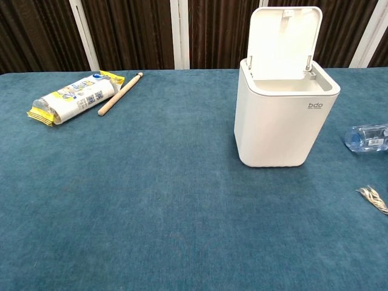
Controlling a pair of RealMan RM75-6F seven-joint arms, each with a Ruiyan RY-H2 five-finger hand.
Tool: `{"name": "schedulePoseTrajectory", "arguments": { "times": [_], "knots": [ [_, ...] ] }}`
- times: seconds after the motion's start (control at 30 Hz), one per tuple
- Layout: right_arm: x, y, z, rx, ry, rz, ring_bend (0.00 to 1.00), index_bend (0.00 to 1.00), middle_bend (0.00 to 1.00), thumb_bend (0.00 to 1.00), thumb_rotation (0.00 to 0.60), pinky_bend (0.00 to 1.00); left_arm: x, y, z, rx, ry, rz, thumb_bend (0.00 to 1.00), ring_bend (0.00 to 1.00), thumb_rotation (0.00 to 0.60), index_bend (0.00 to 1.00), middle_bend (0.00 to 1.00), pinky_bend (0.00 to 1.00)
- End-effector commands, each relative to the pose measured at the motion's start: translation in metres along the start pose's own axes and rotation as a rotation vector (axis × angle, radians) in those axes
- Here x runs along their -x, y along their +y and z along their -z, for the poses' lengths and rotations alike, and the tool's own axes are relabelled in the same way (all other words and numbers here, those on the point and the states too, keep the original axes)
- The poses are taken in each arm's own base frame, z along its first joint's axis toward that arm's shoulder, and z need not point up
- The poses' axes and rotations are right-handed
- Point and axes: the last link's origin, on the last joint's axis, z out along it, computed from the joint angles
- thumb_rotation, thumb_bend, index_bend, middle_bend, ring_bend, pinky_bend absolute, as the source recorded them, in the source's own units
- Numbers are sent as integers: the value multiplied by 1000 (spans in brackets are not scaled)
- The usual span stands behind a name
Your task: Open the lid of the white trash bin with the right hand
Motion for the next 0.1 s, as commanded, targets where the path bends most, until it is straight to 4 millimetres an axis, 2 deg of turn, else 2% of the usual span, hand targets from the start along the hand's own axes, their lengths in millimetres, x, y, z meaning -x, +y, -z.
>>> {"name": "schedulePoseTrajectory", "arguments": {
  "times": [0.03,0.1],
  "knots": [
    [0,0,0,-1,0,1,187,65,154,292,600,188,1,0,0,7,-8,-2,164,0,600,167,38,0],
    [-1,-1,-1,-1,2,3,187,65,154,293,600,188,1,1,0,10,-13,-4,164,0,600,167,38,0]
  ]
}}
